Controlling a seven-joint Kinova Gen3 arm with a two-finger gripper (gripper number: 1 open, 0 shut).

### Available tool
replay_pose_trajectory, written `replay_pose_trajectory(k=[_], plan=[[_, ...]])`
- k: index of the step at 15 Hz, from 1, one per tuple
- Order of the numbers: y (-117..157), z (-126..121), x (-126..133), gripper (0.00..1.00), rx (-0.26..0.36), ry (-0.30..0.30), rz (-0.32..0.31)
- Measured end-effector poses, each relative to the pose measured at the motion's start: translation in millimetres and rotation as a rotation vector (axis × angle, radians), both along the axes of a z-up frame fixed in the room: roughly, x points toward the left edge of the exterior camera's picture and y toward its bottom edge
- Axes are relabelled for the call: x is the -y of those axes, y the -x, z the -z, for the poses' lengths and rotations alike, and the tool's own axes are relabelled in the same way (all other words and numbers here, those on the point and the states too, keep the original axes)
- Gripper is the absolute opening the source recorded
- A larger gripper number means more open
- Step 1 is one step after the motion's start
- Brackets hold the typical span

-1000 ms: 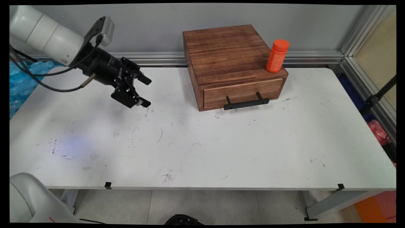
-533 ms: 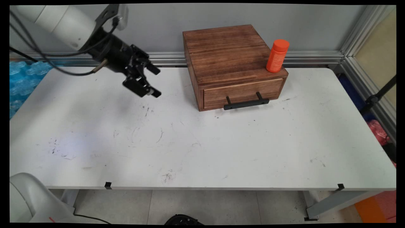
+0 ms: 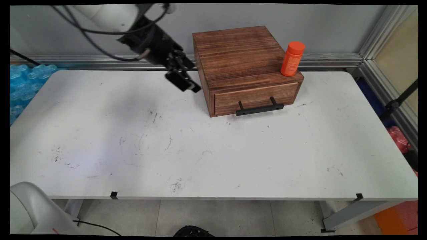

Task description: Open the drawer

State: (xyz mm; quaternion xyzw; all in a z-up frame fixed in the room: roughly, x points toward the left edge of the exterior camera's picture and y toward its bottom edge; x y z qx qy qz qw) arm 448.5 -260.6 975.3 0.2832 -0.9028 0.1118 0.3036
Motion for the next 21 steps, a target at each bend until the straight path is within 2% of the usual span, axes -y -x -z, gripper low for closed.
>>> replay_pose_trajectory(k=[6,11,16,21], plan=[[53,2,24,1.0,0.009,-0.007,-0.034],[98,16,49,1.0,0.038,-0.009,-0.057],[146,43,80,1.0,0.064,-0.027,-0.083],[183,76,103,1.0,0.094,-0.06,-0.104]])
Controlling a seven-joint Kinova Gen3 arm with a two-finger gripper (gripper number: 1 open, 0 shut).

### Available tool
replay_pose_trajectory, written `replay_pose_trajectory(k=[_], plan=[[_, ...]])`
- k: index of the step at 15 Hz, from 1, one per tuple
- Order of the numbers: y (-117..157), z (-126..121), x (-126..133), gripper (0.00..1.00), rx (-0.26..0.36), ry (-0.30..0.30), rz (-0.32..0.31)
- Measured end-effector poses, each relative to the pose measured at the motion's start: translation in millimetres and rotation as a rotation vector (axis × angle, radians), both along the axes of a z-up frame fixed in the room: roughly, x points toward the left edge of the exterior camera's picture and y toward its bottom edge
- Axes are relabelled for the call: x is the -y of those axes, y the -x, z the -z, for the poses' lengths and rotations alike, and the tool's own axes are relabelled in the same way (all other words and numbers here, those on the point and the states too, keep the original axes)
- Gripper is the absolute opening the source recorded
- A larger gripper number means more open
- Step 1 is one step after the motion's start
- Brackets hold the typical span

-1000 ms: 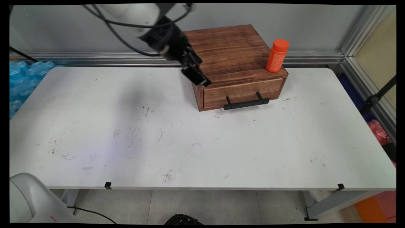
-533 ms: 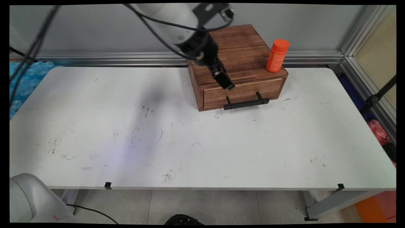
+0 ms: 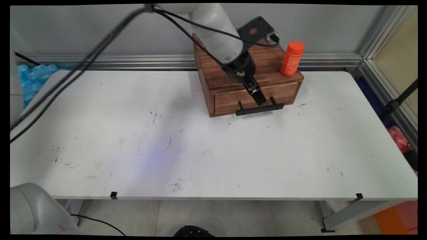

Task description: Open the drawer

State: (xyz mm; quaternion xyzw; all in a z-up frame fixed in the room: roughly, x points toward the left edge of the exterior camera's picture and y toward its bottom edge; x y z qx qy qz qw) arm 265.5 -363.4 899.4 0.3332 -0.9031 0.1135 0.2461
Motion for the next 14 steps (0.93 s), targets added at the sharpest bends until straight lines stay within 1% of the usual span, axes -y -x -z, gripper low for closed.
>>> replay_pose_trajectory(k=[3,7,11,14], plan=[[21,22,13,1.0,0.019,-0.026,-0.011],[42,52,26,1.0,0.043,-0.062,-0.021],[54,73,34,1.0,0.059,-0.091,-0.029],[60,83,37,1.0,0.068,-0.106,-0.034]])
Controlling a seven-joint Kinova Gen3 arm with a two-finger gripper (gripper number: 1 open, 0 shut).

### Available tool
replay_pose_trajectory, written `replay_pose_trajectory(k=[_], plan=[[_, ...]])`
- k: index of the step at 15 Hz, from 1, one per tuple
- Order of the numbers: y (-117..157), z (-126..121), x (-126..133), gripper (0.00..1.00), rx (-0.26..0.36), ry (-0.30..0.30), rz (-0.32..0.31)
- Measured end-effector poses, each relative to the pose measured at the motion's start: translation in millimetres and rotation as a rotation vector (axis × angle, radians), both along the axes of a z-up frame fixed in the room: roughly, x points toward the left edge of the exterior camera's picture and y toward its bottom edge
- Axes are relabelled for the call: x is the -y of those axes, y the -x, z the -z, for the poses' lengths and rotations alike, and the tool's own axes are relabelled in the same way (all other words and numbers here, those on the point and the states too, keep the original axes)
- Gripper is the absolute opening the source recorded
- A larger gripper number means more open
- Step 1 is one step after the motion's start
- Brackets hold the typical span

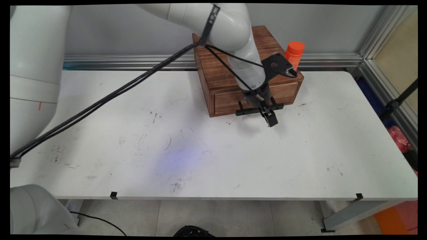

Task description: Open the drawer

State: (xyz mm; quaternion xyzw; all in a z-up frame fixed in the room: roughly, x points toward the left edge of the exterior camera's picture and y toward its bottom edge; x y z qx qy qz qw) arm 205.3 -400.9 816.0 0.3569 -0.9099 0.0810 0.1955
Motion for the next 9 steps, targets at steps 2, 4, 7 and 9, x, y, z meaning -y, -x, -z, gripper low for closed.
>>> replay_pose_trajectory(k=[2,4,7,9], plan=[[4,8,2,1.0,0.007,-0.011,-0.003],[6,13,4,1.0,0.012,-0.019,-0.006],[10,21,6,1.0,0.018,-0.029,-0.008],[13,26,6,1.0,0.023,-0.038,-0.008]])
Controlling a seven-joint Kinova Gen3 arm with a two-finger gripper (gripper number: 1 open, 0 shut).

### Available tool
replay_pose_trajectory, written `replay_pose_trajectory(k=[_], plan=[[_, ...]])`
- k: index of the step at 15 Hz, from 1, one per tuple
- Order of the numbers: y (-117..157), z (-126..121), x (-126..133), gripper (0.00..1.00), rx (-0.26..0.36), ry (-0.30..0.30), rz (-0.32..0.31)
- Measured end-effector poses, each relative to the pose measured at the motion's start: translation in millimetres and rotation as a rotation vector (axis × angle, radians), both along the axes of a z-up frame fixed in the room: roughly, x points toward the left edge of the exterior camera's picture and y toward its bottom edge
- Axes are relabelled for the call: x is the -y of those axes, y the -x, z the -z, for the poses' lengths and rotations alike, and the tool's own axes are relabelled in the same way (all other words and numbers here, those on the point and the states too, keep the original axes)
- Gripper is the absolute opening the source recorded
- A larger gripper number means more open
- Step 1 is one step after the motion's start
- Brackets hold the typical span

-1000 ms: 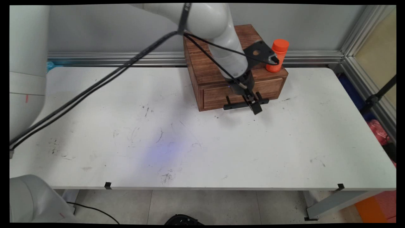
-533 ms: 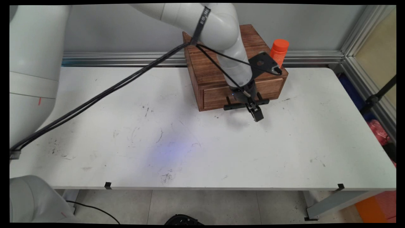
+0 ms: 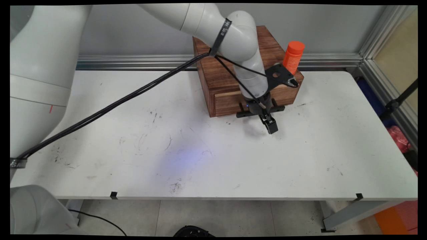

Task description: Open the drawer

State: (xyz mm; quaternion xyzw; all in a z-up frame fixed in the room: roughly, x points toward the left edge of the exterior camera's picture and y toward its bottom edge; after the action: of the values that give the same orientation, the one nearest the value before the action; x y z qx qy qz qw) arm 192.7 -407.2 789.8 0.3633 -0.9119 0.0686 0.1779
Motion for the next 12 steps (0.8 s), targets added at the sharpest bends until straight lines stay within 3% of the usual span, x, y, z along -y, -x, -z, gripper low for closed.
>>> replay_pose_trajectory(k=[12], plan=[[13,13,-22,1.0,0.003,-0.044,0.024]])
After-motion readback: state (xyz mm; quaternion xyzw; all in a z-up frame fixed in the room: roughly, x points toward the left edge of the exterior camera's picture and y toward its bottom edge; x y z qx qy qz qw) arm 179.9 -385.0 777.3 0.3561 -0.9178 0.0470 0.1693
